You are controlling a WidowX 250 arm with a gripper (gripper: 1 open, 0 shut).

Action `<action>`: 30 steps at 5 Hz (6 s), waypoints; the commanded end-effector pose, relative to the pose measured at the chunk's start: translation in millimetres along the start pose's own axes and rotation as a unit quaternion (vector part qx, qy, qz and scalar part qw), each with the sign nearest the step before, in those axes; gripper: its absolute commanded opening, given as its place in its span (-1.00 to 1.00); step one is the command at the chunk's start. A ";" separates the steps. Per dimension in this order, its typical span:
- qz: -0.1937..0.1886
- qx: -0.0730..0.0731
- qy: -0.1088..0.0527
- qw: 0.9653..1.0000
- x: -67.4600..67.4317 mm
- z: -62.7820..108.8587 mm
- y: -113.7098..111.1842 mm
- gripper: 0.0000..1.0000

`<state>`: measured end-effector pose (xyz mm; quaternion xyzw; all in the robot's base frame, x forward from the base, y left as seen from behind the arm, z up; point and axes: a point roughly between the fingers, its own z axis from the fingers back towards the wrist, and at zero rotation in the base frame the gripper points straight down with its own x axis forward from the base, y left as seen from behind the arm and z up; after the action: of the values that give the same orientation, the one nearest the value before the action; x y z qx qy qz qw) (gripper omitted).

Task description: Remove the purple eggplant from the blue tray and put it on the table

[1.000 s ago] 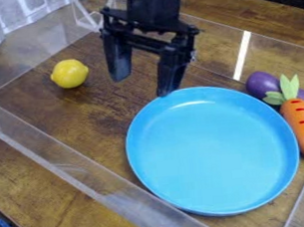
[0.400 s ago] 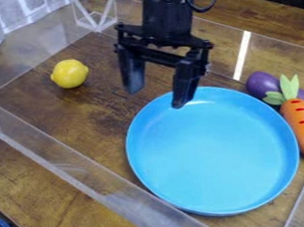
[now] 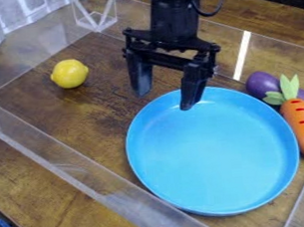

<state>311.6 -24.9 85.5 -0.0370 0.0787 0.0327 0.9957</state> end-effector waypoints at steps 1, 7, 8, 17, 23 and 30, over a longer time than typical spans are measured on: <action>-0.002 -0.006 -0.027 1.000 9.9 12.1 -4.9 1.00; 0.070 -0.054 -0.050 0.995 44.2 0.3 -32.6 1.00; 0.088 -0.068 -0.064 0.992 52.8 1.7 -40.0 1.00; 0.080 -0.109 -0.110 0.985 90.7 23.7 -70.7 1.00; 0.033 -0.081 -0.098 0.991 90.1 19.0 -62.8 1.00; -0.017 -0.055 -0.085 0.995 84.9 20.6 -52.1 1.00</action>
<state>391.9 -75.7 69.3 -0.0865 0.0304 0.0191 0.9956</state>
